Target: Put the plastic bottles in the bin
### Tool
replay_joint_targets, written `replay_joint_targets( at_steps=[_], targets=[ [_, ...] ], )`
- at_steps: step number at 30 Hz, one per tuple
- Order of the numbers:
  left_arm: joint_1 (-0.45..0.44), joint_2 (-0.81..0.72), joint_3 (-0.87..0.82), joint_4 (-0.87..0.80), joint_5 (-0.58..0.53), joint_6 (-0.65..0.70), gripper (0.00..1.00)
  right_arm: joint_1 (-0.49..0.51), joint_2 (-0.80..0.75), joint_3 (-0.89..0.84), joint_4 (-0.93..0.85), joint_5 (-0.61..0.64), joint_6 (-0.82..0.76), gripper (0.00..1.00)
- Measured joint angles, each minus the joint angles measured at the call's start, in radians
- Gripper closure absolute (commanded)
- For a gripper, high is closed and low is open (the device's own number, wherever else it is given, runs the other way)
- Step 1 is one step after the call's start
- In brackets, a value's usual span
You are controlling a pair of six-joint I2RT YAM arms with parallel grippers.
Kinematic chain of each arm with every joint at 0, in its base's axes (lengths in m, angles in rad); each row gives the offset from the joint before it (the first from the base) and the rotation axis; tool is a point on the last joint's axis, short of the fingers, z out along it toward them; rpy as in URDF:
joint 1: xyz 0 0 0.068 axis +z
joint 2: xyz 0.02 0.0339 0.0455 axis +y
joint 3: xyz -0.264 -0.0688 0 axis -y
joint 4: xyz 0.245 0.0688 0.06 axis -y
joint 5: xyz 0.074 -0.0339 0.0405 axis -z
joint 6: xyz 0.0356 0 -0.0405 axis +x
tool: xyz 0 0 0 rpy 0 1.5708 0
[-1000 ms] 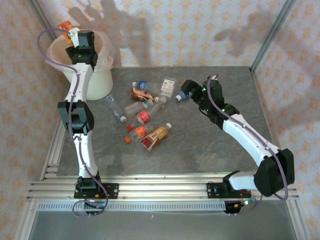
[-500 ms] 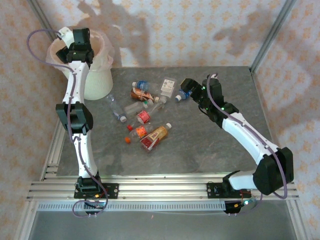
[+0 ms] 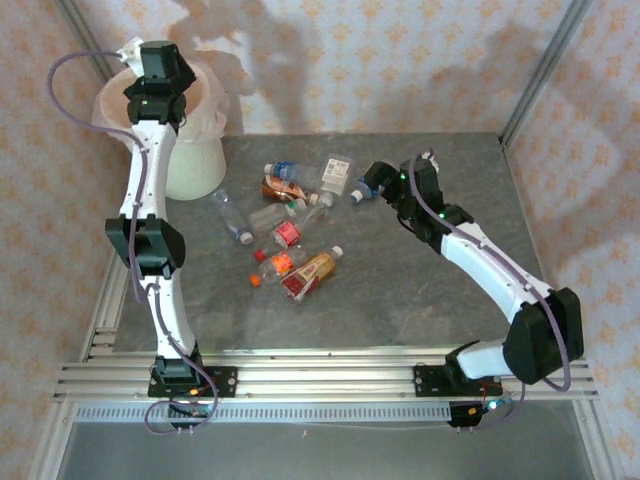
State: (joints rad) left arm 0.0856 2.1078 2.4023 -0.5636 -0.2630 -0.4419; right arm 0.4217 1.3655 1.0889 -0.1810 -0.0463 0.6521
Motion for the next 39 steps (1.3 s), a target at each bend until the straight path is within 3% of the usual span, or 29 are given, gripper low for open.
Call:
replay_joint_targets(
  at_steps=[7, 14, 21, 25, 39],
  targets=[
    [-0.078, -0.186, -0.161, 0.058, 0.157, -0.003, 0.00, 0.000, 0.034, 0.029, -0.053, 0.047, -0.045, 0.01],
    [-0.176, -0.424, -0.560, 0.218, 0.311, -0.005, 0.00, -0.030, 0.169, 0.182, -0.154, 0.038, -0.077, 0.01],
    [-0.250, -0.601, -0.877, 0.337, 0.438, -0.033, 0.00, -0.145, 0.373, 0.322, -0.240, -0.053, -0.035, 0.00],
    [-0.262, -0.708, -1.036, 0.374, 0.465, -0.023, 0.00, -0.216, 0.526, 0.432, -0.264, -0.147, -0.005, 0.06],
    [-0.262, -0.814, -1.168, 0.369, 0.488, 0.048, 0.00, -0.253, 0.968, 0.904, -0.372, -0.259, 0.029, 0.10]
  ],
)
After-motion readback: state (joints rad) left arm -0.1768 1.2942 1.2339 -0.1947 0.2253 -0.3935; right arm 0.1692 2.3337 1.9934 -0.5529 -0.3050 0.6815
